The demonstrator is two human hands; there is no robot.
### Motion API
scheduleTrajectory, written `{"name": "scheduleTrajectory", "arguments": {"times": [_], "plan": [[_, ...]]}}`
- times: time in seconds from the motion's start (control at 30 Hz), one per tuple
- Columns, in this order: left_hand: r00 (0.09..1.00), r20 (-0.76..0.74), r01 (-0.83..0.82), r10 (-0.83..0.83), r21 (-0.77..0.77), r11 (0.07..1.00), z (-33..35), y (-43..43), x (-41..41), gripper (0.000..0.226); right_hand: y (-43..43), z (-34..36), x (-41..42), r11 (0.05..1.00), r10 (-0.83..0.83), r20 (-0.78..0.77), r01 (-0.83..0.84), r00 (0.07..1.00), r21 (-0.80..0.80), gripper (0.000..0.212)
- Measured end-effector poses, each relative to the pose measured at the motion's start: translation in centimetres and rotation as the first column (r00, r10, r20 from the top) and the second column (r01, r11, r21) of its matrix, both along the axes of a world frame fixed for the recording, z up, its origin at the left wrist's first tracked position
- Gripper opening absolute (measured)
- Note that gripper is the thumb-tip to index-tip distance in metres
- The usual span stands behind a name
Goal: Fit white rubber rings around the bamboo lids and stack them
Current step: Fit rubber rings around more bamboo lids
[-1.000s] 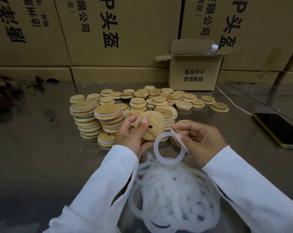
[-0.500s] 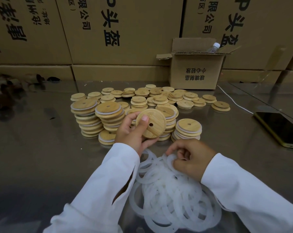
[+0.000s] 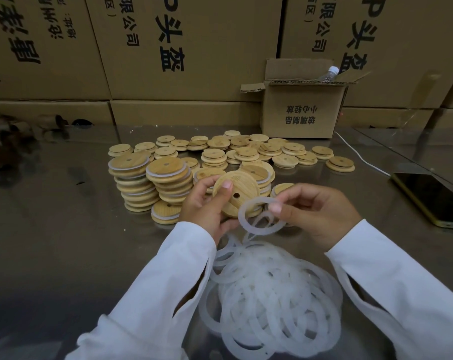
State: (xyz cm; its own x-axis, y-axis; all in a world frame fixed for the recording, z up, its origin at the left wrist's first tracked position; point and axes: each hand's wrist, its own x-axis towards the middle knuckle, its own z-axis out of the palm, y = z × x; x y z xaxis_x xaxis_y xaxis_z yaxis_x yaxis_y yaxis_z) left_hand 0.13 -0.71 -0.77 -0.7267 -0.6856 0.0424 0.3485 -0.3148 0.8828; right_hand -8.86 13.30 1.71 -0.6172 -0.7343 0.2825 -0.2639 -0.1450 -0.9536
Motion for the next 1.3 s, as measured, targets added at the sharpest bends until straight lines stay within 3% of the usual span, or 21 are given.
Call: {"name": "scheduleTrajectory", "arguments": {"times": [0.13, 0.23, 0.37, 0.53, 0.93, 1.17, 1.3], "plan": [[0.994, 0.047, 0.096, -0.094, -0.029, 0.995, 0.1, 0.7, 0.0, 0.007, -0.2, 0.2, 0.5, 0.996, 0.014, 0.071, -0.007, 0.997, -0.091, 0.012], [0.986, 0.085, 0.149, -0.144, -0.053, 0.987, 0.2, 1.2, -0.1, 0.009, -0.5, 0.0, 0.7, 0.99, -0.074, 0.089, 0.084, 0.993, -0.114, 0.004], [0.963, 0.096, 0.253, -0.253, 0.007, 0.967, 0.4, 1.9, 0.0, 0.024, -0.8, -0.4, 0.5, 0.967, -0.214, 0.117, 0.227, 0.97, -0.113, 0.022], [0.947, 0.123, 0.313, -0.297, -0.142, 0.939, -0.1, 2.4, 0.1, 0.015, -0.9, -0.6, 0.7, 0.948, -0.295, 0.083, 0.302, 0.952, -0.103, 0.024], [0.958, 0.146, 0.271, -0.246, -0.184, 0.945, -0.1, 2.0, 0.1, 0.02, -1.0, -1.1, 0.4, 0.933, -0.361, -0.038, 0.361, 0.932, -0.01, 0.019], [0.978, 0.175, 0.174, -0.112, -0.396, 0.902, 0.1, 2.4, 0.2, 0.02, -1.0, -1.2, 0.3, 0.909, -0.414, -0.141, 0.417, 0.899, -0.007, 0.022], [0.985, 0.167, 0.114, -0.046, -0.425, 0.898, 0.3, 2.5, 0.3, 0.022, -1.0, -1.2, 0.5, 0.885, -0.457, -0.237, 0.466, 0.858, -0.017, 0.02]]}}
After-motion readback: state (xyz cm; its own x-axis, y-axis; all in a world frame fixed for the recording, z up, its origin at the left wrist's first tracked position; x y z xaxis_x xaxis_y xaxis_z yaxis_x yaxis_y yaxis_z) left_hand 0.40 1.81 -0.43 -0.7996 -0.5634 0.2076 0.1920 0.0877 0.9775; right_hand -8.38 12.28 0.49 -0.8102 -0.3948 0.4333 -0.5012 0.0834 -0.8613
